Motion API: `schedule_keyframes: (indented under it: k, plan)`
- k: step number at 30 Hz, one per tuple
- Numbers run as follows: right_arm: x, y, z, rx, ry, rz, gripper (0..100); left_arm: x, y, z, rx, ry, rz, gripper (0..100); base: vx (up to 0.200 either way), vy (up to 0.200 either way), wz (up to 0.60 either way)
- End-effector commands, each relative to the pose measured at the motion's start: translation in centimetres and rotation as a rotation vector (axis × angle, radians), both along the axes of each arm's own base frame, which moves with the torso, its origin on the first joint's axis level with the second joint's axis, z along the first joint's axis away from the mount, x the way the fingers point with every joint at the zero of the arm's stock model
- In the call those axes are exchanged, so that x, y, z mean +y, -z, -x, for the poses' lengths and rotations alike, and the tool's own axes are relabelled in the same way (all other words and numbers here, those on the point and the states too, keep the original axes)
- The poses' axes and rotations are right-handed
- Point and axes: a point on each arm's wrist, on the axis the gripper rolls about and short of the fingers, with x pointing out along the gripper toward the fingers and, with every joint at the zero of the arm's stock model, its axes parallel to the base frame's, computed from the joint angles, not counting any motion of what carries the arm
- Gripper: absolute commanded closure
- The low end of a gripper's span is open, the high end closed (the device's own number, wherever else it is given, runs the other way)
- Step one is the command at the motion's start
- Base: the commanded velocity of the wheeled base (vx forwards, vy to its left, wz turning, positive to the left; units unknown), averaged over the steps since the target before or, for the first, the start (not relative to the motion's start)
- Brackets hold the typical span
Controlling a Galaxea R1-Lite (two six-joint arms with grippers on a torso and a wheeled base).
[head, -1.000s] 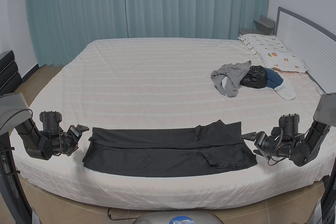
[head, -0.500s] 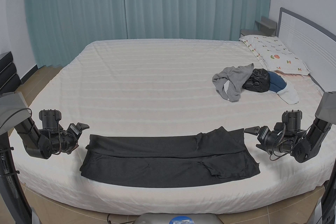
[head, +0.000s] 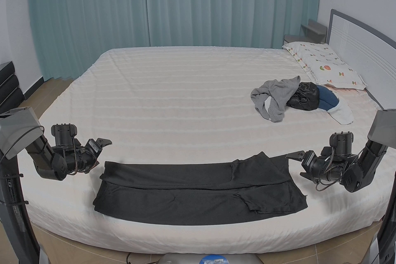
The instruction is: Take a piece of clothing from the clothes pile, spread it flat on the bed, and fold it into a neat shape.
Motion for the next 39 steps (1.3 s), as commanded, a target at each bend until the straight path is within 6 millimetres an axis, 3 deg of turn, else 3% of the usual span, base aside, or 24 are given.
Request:
schedule_keyframes:
  k: [1, 9, 10, 22, 39]
  plan:
    - [-0.1, 0.8, -0.2, 0.021, 0.003, 0.001, 0, -0.5, 1.8, -0.4, 0.027, 0.050, -0.044, 0, 0.000, 0.000, 0.00]
    - [-0.3, 0.9, -0.4, 0.021, 0.009, 0.001, 0, -1.5, 2.7, -0.8, 0.037, 0.091, -0.066, 0, 0.000, 0.000, 0.00]
    - [-0.3, 0.9, -0.4, 0.021, 0.009, 0.001, 0, -1.5, 2.9, -0.8, 0.036, 0.097, -0.074, 100, 0.000, 0.000, 0.00]
    - [-0.7, 1.2, -0.9, 0.018, 0.024, 0.001, 0, -0.5, 3.7, -1.8, 0.034, 0.017, -0.135, 100, 0.000, 0.000, 0.00]
    - [-0.9, 1.8, -1.1, 0.030, 0.028, 0.001, 0, 0.8, 3.3, -1.9, 0.017, -0.061, -0.090, 100, 0.000, 0.000, 0.00]
